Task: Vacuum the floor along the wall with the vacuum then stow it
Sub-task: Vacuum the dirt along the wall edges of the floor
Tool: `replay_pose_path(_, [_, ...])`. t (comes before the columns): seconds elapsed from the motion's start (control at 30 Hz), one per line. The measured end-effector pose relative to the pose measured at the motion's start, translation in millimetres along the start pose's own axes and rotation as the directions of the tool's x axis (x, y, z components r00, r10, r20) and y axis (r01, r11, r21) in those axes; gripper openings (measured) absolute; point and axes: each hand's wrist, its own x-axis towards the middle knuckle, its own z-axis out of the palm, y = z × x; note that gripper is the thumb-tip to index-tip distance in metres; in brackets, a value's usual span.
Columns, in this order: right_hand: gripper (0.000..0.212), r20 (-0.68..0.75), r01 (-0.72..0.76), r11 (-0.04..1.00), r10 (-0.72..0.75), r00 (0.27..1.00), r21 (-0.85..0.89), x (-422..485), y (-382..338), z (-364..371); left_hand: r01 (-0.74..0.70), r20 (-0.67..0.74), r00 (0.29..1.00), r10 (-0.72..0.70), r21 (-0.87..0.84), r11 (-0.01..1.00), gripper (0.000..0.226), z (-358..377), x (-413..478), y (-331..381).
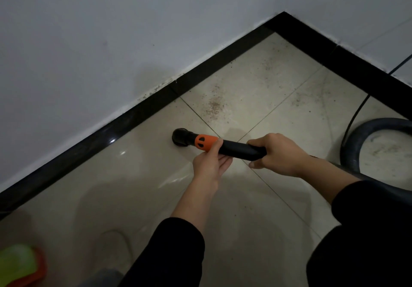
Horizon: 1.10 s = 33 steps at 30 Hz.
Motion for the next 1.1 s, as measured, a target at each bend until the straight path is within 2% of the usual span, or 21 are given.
replay_pose_path(0.47, [0.022,-0.082,0.004,0.996,-0.012,0.997,-0.092,18,-22,8,0.013,0.039,0.999,-0.013,-0.003,1.000,0.016,-11,17,21])
replay_pose_path(0.8, [0.018,-0.068,0.116,0.986,-0.125,0.990,-0.119,48,-59,21,-0.025,-0.056,0.998,0.020,-0.089,0.996,0.031,-45,23,46])
replay_pose_path(1.1, [0.022,-0.070,0.238,0.955,-0.253,0.965,-0.177,69,-96,44,-0.070,-0.196,0.980,0.040,-0.148,0.986,0.020,-84,26,64])
